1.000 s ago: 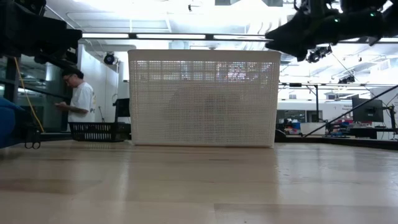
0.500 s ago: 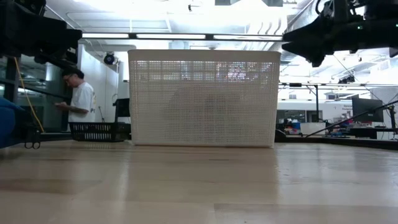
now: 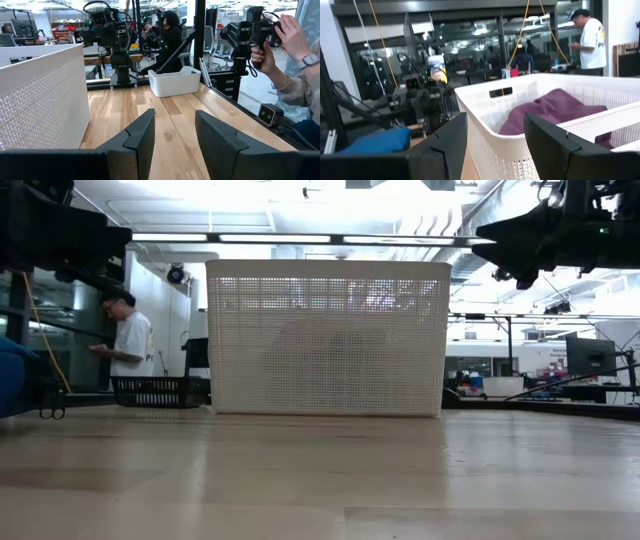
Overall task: Pick & place medical supplies in basket/bin
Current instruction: Return to Home Position
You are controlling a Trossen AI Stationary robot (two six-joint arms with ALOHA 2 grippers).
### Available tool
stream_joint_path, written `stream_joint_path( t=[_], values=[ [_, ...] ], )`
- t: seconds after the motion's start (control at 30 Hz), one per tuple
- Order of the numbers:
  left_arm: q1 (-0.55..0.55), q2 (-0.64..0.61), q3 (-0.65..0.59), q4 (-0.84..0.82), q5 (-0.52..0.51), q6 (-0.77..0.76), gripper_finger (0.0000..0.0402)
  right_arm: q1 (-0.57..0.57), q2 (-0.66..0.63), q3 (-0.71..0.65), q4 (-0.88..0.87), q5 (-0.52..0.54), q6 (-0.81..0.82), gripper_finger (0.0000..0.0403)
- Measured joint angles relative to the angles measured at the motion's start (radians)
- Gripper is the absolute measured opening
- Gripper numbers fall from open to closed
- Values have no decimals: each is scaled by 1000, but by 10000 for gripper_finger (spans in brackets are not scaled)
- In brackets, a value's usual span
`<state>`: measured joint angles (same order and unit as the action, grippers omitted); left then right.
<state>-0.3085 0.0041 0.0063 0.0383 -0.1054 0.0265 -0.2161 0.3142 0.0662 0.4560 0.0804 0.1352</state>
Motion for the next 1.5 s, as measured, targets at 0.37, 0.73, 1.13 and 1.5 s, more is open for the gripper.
stream_joint_path(
  t=[0.37,0.73,1.13,1.5],
  values=[
    [0,0,0,0,0,0,135,0,-119,-45,-3,0,-10,181],
    [0,0,0,0,0,0,135,0,-198,-58,-36,-4,-20,181],
    [0,0,0,0,0,0,135,0,-285,-59,-152,-5,-27,181],
    [0,0,0,0,0,0,135,0,-308,-59,-238,-4,-7,181]
  ],
)
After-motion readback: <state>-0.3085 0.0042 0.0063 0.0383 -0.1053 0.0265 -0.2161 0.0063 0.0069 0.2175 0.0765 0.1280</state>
